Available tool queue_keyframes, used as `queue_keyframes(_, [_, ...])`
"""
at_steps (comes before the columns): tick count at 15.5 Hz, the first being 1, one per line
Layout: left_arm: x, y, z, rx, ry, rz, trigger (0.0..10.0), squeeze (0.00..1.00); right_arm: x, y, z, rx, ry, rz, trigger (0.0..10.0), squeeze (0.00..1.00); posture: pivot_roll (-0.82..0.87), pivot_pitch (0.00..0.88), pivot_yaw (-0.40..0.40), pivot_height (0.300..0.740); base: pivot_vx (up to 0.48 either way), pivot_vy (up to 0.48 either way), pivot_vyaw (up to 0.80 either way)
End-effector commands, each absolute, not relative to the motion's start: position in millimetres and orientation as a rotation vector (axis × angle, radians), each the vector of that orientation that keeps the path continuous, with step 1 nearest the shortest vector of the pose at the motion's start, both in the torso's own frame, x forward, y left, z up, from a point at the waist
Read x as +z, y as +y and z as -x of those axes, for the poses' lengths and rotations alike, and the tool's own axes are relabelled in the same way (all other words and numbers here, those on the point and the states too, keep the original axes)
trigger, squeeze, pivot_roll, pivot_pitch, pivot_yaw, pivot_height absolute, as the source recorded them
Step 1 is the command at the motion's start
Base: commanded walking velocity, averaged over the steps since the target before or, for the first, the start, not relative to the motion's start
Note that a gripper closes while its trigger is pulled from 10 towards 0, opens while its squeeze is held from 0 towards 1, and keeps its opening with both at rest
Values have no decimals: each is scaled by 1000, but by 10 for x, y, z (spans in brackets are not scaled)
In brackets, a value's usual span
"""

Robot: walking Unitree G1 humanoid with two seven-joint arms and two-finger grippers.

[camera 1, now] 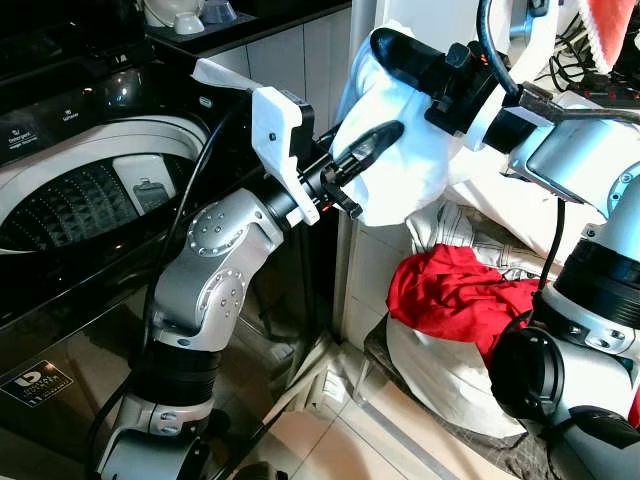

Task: Clothes washing

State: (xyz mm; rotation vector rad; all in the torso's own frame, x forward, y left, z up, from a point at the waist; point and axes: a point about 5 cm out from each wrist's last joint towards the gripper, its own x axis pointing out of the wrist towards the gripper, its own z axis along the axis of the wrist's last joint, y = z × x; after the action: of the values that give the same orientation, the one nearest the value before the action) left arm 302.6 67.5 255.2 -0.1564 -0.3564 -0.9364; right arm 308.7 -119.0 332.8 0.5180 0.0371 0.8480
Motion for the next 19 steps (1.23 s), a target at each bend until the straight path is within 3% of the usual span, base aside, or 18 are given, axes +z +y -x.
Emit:
queue_keyframes(1, [2565,669,-3044,-941,-356,141,0,0,3389,-1161,-3049,880,15,-506,0,0,-5,0,6,740,0,0,0])
queue_keyframes(7, [2554,715,-3072,-909,-356,138,0,0,3422,-1138,-3039,887,5,-491,0,0,-12,0,15,740,0,0,0])
queue_keyframes(8, [2551,739,-3100,-883,-353,126,0,0,3430,-1139,-3033,884,-15,-475,627,0,-10,0,16,740,0,0,0])
queue_keyframes(9, [2553,764,-3123,-858,-353,118,0,0,3429,-1143,-3033,880,-23,-469,10000,659,-9,0,17,740,0,0,0])
queue_keyframes(10, [2556,815,-3175,-798,-354,114,0,0,3421,-1143,-3031,895,-26,-489,10000,1000,-10,0,23,740,0,0,0])
queue_keyframes(15, [2690,1083,-3394,-631,-391,7,0,0,3458,-1214,-2996,873,-81,-497,10000,1000,14,0,21,740,0,0,0])
queue_keyframes(16, [2897,1273,-3561,-522,-443,-112,0,0,3473,-1315,-3009,793,-120,-464,10000,165,22,0,17,740,0,0,0])
queue_keyframes(17, [3150,1466,-3688,-397,-504,-188,0,0,3480,-1365,-2987,780,-144,-448,10000,0,26,0,18,740,0,0,0])
queue_keyframes(19, [3607,1740,-3788,-201,-615,-272,0,0,3476,-1397,-2926,795,-169,-430,10000,0,35,0,14,740,0,0,0])
